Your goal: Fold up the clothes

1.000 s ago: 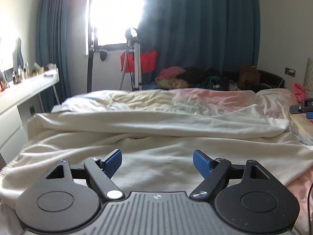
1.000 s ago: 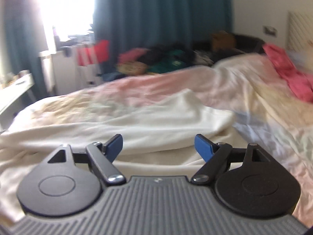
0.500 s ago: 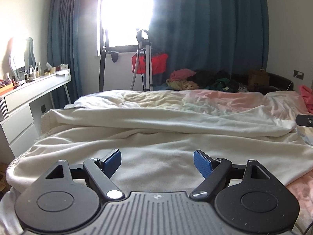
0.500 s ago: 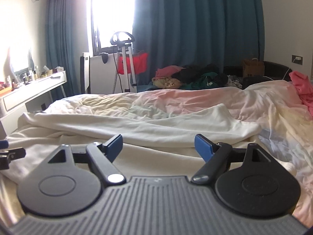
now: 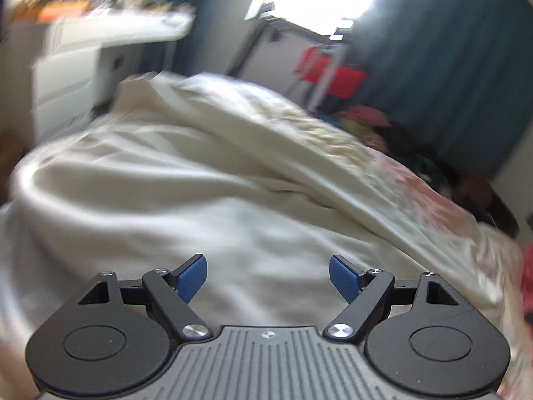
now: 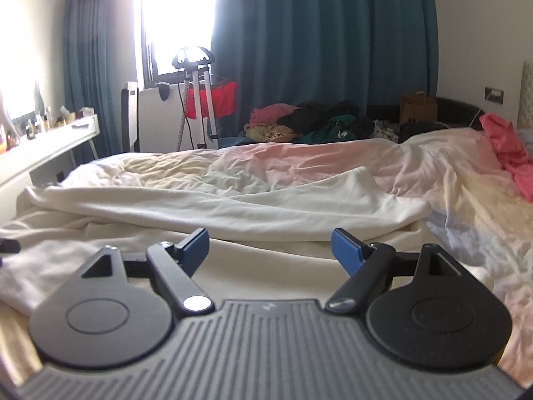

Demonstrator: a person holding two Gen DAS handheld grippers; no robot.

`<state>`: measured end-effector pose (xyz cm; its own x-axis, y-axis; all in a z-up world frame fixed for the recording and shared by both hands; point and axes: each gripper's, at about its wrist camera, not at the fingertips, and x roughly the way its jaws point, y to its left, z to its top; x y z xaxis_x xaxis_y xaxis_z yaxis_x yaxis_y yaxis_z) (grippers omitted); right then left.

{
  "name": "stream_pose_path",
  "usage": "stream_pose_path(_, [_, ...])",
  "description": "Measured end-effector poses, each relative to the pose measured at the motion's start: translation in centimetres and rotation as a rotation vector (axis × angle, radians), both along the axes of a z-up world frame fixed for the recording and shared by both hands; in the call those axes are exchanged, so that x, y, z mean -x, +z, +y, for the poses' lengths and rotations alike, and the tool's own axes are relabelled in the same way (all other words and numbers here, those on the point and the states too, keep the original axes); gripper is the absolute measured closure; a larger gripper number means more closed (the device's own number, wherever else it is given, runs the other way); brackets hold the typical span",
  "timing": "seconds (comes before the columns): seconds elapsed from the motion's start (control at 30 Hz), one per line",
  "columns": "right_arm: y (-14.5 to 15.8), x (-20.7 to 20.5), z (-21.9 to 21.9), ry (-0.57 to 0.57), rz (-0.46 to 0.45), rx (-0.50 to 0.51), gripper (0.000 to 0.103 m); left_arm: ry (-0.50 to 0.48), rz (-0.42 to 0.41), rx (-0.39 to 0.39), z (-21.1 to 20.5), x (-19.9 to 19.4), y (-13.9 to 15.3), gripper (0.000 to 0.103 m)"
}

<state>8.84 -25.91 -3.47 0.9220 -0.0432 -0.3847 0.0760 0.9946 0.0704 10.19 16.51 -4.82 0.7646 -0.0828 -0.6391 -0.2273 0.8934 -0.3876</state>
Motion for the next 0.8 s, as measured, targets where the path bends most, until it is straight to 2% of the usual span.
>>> stream_pose_path(0.1, [0.0,0.2,-0.6,-0.031,-0.003,-0.004,0.021,0.068,0.107,0.13,4.0,0.7,-1.1,0.021])
stream_pose_path(0.17, [-0.1,0.2,-1.1,-0.051,0.008,-0.01,0.021,0.128,0.152,0.176,6.1,1.2,-1.4,0.022])
stream_pose_path(0.3, [-0.5,0.1,-2.6,-0.055,0.027,-0.101,0.021,0.267,0.232,0.28,10.0,1.6,-1.9,0.022])
stream_pose_path(0.47, [-0.9,0.0,-4.2,-0.07,0.036,-0.184,0.021,0.321,0.293,0.35,13.3,-0.3,-3.5,0.027])
stream_pose_path(0.53, [-0.9,0.1,-5.3,-0.093,0.037,-0.237,0.021,0.321,0.291,0.344,14.2,-1.2,-3.9,0.03])
stream_pose_path(0.63, [-0.9,0.8,-7.7,-0.143,0.02,-0.332,0.021,0.35,0.23,0.319,15.4,-1.8,-4.0,0.031])
stream_pose_path(0.7, [-0.8,1.4,-9.5,-0.193,-0.001,-0.388,0.021,0.383,0.203,0.371,16.2,-1.5,-4.5,0.033])
stream_pose_path(0.8, [-1.3,2.4,-13.2,-0.297,-0.03,-0.452,0.021,0.424,0.163,0.443,17.7,-1.0,-5.1,0.041])
